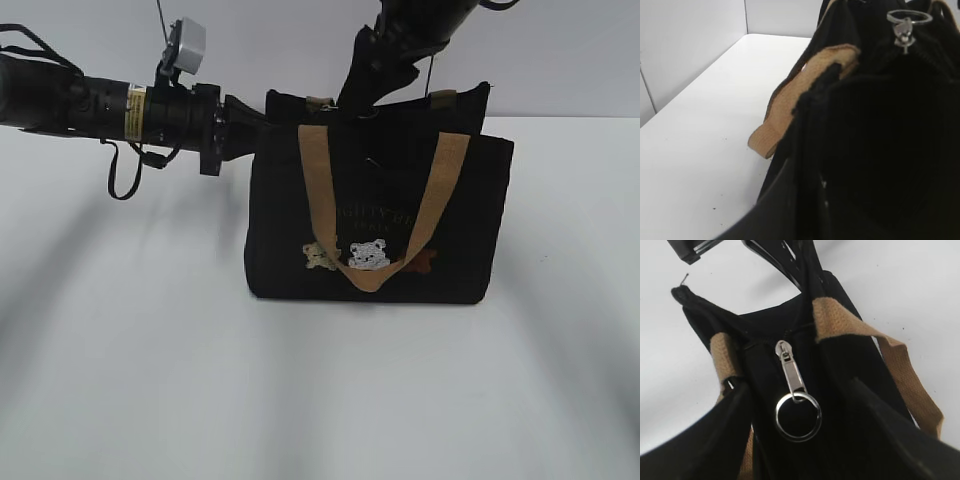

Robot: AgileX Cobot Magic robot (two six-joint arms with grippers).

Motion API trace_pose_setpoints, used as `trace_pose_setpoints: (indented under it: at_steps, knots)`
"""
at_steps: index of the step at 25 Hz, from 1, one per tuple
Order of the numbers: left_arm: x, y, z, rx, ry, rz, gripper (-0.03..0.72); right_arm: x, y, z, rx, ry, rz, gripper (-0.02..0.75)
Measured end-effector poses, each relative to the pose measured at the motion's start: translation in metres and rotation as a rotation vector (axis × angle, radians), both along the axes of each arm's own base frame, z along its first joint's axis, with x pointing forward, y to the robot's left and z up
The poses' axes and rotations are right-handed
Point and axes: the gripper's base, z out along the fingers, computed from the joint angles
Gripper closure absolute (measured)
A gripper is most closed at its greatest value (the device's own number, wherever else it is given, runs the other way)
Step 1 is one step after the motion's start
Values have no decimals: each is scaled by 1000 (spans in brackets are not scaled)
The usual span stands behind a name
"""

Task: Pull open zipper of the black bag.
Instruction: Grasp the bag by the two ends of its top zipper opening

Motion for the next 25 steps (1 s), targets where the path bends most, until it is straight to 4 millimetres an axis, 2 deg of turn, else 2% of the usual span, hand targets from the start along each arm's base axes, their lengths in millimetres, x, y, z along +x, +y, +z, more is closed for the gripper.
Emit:
trace_pose_setpoints:
  at_steps: [8, 11, 17, 25]
  knots:
    - [0, 0, 0, 5, -1, -7, 669, 5, 4, -14, 12, 17, 28, 288]
    - [-1, 0, 0, 6, -1, -8, 669, 5, 4, -14, 9, 5, 43, 290]
    - [-1, 0, 0, 7, -2, -9, 669, 6, 3, -14, -15, -14, 47, 363]
    - [-1, 0, 0, 7, -1, -10, 669, 9, 1, -9, -39, -50, 47, 374]
